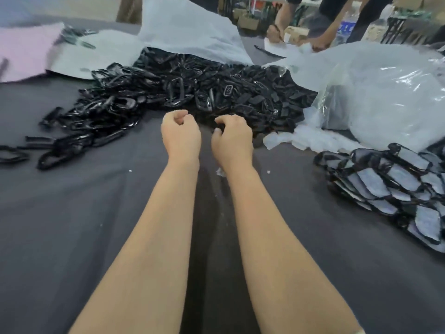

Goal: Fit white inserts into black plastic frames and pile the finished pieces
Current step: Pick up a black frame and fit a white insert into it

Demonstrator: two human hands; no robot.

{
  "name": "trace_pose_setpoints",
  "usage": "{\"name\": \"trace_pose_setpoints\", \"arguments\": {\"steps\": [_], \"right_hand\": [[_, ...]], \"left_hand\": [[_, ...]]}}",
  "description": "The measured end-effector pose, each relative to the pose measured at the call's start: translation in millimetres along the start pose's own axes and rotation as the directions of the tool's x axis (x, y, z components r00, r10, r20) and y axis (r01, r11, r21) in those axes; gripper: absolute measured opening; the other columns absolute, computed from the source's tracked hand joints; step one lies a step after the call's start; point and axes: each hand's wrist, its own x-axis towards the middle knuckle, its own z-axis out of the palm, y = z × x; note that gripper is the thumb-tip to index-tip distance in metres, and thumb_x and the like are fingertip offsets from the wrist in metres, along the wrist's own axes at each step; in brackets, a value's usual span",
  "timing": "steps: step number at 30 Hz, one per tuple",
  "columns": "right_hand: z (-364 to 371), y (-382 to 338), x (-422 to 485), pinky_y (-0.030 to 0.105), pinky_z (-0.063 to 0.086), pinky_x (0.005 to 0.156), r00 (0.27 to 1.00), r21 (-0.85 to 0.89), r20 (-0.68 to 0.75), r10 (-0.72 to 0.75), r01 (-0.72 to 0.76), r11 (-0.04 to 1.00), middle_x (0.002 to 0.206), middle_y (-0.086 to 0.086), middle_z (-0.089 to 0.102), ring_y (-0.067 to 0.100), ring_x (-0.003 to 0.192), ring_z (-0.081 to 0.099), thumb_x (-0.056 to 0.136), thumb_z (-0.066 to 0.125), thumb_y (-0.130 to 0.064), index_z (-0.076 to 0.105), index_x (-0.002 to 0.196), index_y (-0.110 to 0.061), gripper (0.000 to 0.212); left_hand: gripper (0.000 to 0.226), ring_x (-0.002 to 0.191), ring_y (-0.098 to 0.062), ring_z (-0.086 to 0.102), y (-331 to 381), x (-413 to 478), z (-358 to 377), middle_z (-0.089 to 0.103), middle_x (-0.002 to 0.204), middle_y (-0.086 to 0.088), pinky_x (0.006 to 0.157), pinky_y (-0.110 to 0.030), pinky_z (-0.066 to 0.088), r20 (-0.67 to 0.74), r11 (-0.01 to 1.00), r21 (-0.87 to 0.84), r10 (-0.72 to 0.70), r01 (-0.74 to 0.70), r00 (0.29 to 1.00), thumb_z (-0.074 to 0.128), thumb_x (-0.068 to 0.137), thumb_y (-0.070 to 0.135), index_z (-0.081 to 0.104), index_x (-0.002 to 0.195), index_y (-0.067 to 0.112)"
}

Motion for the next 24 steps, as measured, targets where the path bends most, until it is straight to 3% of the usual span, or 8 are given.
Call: {"name": "trace_pose_setpoints", "arguments": {"steps": [4, 10, 13, 17, 19, 20, 22, 24], "right_hand": [[27, -25, 11, 0.035, 0.026, 0.112, 1.0, 0.038, 0.01, -0.028, 0.028, 0.999, 0.154, 0.012, 0.029, 0.028, 0.141, 0.023, 0.096, 0.042, -0.01, 0.056, 0.129, -0.013, 0.037], [47, -42, 35, 0.044, 0.023, 0.106, 0.993, -0.199, 0.111, 0.051, -0.028, 0.98, 0.16, 0.0, 0.013, 0.03, 0.133, 0.022, 0.095, 0.042, -0.017, 0.049, 0.134, -0.027, 0.042], [58, -43, 33, 0.045, 0.022, 0.105, 0.994, -0.227, 0.099, 0.045, -0.022, 0.974, 0.157, -0.002, 0.021, 0.03, 0.13, 0.025, 0.096, 0.041, -0.018, 0.049, 0.134, -0.024, 0.039], [55, -40, 26, 0.037, 0.03, 0.099, 0.991, -0.028, -0.135, -0.003, -0.001, 1.0, 0.128, -0.001, 0.058, 0.026, 0.118, 0.042, 0.096, 0.042, -0.019, 0.066, 0.115, -0.018, 0.031], [43, -37, 23, 0.02, 0.041, 0.086, 0.992, 0.144, -0.119, -0.051, 0.068, 0.987, 0.109, 0.001, 0.067, 0.018, 0.099, 0.054, 0.093, 0.045, -0.014, 0.071, 0.103, -0.013, 0.028], [35, -36, 20, 0.009, 0.039, 0.072, 0.993, 0.216, -0.079, -0.084, 0.099, 0.971, 0.096, 0.0, 0.069, 0.011, 0.084, 0.055, 0.091, 0.047, -0.012, 0.072, 0.097, -0.012, 0.026], [19, -32, 11, 0.006, 0.034, 0.054, 0.987, 0.274, 0.007, -0.162, 0.154, 0.949, 0.071, -0.009, 0.062, 0.0, 0.06, 0.05, 0.087, 0.052, -0.01, 0.074, 0.088, -0.012, 0.022], [4, -26, 2, 0.007, 0.034, 0.051, 0.971, 0.282, 0.076, -0.226, 0.197, 0.939, 0.059, -0.016, 0.054, -0.007, 0.051, 0.048, 0.085, 0.053, -0.009, 0.073, 0.083, -0.013, 0.021]], "left_hand": [[0.016, 0.07, -0.009, 0.043, -1, 21, -23, 0.051, 0.099, -0.001, 0.059, -0.02, 0.035, -0.05, 0.998, -0.048, -0.053, 0.051, 0.997, 0.042, 0.095, 0.01, 0.052, 0.105, 0.018], [0.015, 0.069, -0.006, 0.043, 0, 41, -31, 0.053, 0.097, 0.002, 0.065, -0.023, 0.039, -0.053, 0.995, -0.074, -0.067, 0.063, 0.996, 0.045, 0.095, 0.011, 0.054, 0.105, 0.019], [0.016, 0.069, -0.007, 0.045, -3, 46, -30, 0.053, 0.093, 0.005, 0.074, -0.026, 0.041, -0.048, 0.995, -0.08, -0.071, 0.067, 0.996, 0.046, 0.095, 0.011, 0.055, 0.106, 0.018], [0.018, 0.072, -0.009, 0.049, -5, 47, -28, 0.052, 0.088, 0.008, 0.076, -0.028, 0.045, -0.046, 0.998, -0.061, -0.028, 0.025, 0.999, 0.047, 0.095, 0.013, 0.056, 0.111, 0.014], [0.014, 0.079, -0.015, 0.057, -6, 46, -28, 0.056, 0.089, 0.005, 0.076, -0.03, 0.05, -0.049, 0.999, -0.047, -0.015, 0.013, 0.999, 0.049, 0.097, 0.021, 0.054, 0.107, 0.013], [0.016, 0.082, -0.018, 0.062, -7, 46, -28, 0.061, 0.091, 0.002, 0.078, -0.033, 0.052, -0.048, 0.999, -0.036, -0.021, 0.02, 0.999, 0.049, 0.097, 0.029, 0.053, 0.102, 0.014], [0.032, 0.062, -0.01, 0.065, -8, 44, -27, 0.067, 0.088, -0.002, 0.068, -0.03, 0.052, -0.029, 0.998, -0.028, -0.057, 0.056, 0.998, 0.045, 0.097, 0.046, 0.052, 0.091, 0.015], [0.045, 0.039, -0.004, 0.055, -7, 40, -28, 0.067, 0.069, 0.001, 0.052, -0.023, 0.043, -0.008, 0.996, 0.004, -0.09, 0.09, 0.996, 0.041, 0.096, 0.056, 0.053, 0.081, 0.015]]}}
